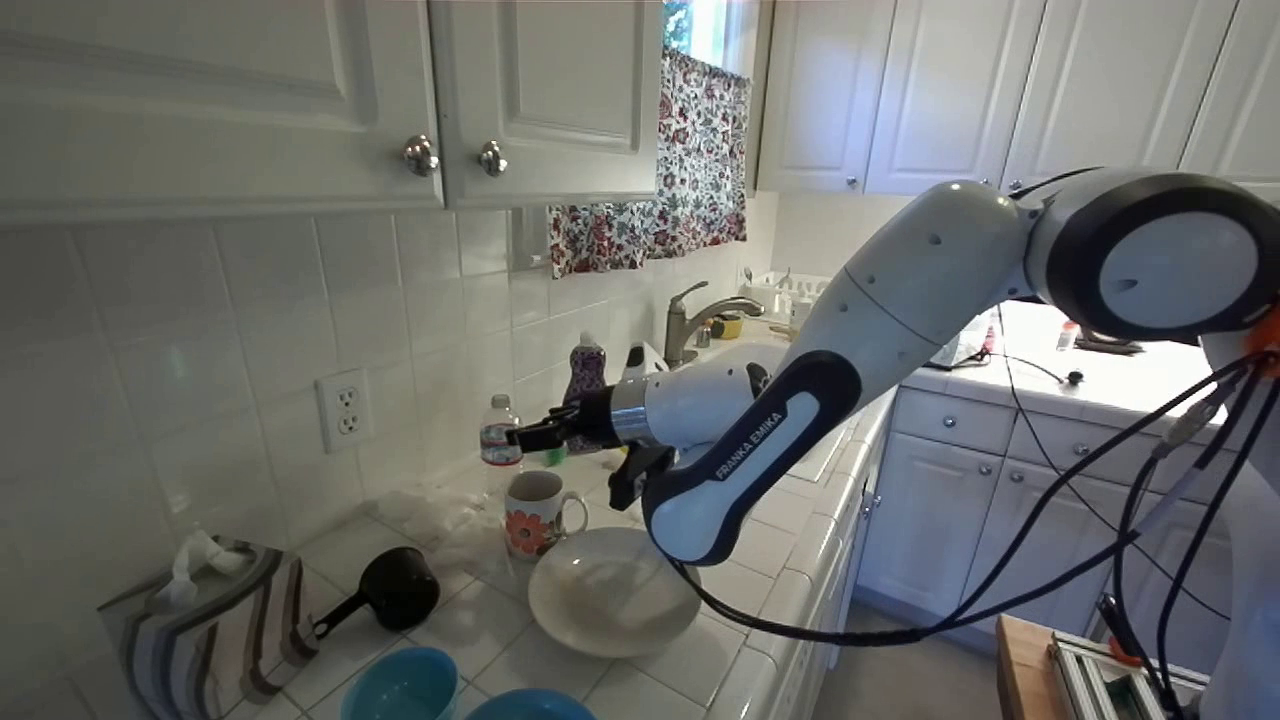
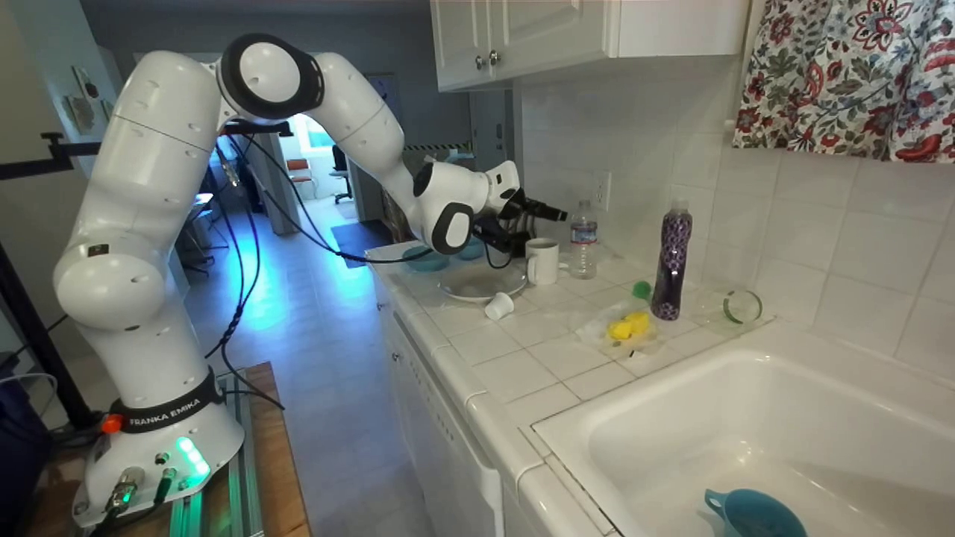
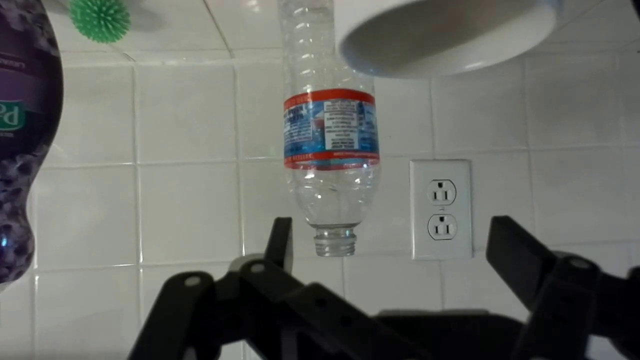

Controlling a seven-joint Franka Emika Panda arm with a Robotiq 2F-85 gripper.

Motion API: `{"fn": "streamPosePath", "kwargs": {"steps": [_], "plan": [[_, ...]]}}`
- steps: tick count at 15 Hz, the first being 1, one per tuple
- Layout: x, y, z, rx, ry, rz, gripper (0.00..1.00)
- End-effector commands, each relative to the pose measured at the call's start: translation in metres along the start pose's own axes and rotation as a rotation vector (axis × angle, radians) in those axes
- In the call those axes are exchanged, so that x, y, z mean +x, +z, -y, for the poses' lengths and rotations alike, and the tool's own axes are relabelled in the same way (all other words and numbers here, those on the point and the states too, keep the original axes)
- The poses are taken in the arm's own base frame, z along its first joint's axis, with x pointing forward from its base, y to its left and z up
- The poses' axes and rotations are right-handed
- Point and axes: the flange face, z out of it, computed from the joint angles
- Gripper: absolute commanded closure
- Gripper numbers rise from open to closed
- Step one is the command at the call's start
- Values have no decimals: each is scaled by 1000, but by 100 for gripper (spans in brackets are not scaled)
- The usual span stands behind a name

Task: Pour the water in the bottle into the cup

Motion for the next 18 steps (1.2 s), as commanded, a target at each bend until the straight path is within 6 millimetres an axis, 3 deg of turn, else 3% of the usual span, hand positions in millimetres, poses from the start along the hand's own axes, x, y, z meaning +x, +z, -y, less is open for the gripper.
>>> {"fn": "streamPosePath", "kwargs": {"steps": [1, 8, 15, 18], "plan": [[18, 25, 5, -38, 27, -105, 0], [32, 46, 1, -112, 61, -163, 0], [30, 63, -5, -159, 73, -186, 0], [27, 67, -5, -171, 74, -187, 9]]}}
